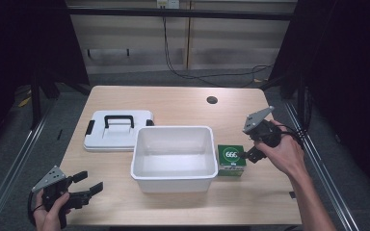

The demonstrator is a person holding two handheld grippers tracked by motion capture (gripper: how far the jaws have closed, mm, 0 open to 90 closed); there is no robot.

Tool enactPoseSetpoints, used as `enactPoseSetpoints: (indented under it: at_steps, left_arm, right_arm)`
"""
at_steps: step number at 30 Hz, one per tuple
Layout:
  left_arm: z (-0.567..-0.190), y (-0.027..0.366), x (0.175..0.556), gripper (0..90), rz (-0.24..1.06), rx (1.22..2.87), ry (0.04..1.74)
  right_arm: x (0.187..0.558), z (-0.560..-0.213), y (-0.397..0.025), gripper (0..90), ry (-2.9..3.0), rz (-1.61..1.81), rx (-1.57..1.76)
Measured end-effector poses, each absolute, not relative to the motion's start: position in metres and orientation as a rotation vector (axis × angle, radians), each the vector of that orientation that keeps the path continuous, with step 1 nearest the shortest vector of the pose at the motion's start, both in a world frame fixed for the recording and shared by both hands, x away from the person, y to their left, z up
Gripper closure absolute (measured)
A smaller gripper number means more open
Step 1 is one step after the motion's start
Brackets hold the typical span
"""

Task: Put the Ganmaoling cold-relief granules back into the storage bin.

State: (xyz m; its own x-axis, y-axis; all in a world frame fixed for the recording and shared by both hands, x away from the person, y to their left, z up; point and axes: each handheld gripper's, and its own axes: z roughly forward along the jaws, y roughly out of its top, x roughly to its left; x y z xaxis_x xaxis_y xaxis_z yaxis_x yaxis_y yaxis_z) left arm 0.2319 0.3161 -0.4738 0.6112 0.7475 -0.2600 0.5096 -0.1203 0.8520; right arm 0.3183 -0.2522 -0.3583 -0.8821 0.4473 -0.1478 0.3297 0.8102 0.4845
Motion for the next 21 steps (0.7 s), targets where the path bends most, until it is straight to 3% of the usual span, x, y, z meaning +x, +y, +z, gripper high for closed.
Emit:
enactPoseSetpoints:
  at_steps: [21]
  left_arm:
    - [-0.473, 0.316, 0.231, 15.9, 0.289, 1.785, 1.016]
  right_arm:
    - [0.345, -0.372, -0.215, 13.0, 2.998, 0.309, 0.387]
